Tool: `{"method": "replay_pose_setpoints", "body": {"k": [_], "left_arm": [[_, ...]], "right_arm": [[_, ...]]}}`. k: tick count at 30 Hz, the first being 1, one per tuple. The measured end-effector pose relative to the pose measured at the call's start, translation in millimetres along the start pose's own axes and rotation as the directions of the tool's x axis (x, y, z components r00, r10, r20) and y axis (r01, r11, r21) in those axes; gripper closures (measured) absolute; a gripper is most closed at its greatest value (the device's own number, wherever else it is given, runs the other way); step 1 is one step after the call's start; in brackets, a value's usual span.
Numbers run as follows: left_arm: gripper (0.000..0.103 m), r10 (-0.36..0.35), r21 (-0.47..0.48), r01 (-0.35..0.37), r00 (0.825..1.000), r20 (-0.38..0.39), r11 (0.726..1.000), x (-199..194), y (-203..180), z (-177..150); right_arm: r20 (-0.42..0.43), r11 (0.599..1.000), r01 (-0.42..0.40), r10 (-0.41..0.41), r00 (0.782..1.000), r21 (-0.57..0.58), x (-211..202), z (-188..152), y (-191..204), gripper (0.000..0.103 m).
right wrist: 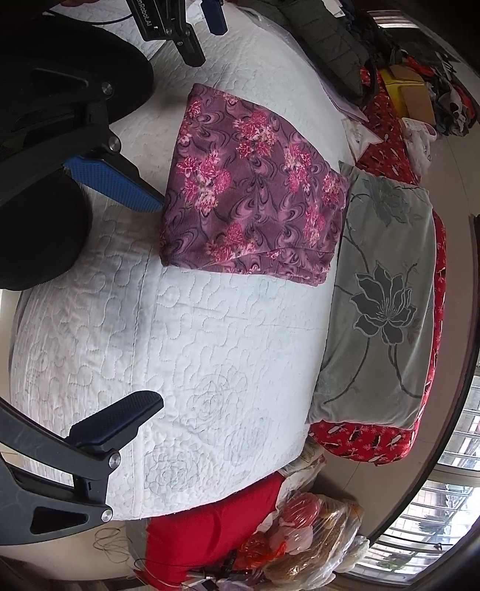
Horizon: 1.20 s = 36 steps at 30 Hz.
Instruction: Fold small clothes
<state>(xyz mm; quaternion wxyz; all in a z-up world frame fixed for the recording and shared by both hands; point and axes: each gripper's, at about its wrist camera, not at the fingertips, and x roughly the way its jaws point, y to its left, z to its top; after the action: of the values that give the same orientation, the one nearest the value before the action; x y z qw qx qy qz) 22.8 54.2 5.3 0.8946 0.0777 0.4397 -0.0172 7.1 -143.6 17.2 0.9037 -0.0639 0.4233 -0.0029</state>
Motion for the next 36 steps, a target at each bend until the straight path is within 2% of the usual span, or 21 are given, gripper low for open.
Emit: {"method": "replay_pose_setpoints", "body": {"k": [19,33,36], "left_arm": [[0.032,-0.045,-0.012,0.045,0.999,-0.009,0.999,-2,0,-1],[0.032,-0.119,0.029,0.120,0.992,-0.034,0.992,-4,-14,-2],[0.032,-0.149,0.011,0.150,0.988,-0.035,0.989,-5,-16,-1]], "right_arm": [[0.007,1.000,0.004,-0.004,1.000,0.022,0,-2,-2,0.005],[0.002,0.999,0.003,-0.003,1.000,0.033,2,-3,-5,0.005],[-0.004,0.999,-0.001,0.001,1.000,0.041,4,-4,-6,0.005]]}}
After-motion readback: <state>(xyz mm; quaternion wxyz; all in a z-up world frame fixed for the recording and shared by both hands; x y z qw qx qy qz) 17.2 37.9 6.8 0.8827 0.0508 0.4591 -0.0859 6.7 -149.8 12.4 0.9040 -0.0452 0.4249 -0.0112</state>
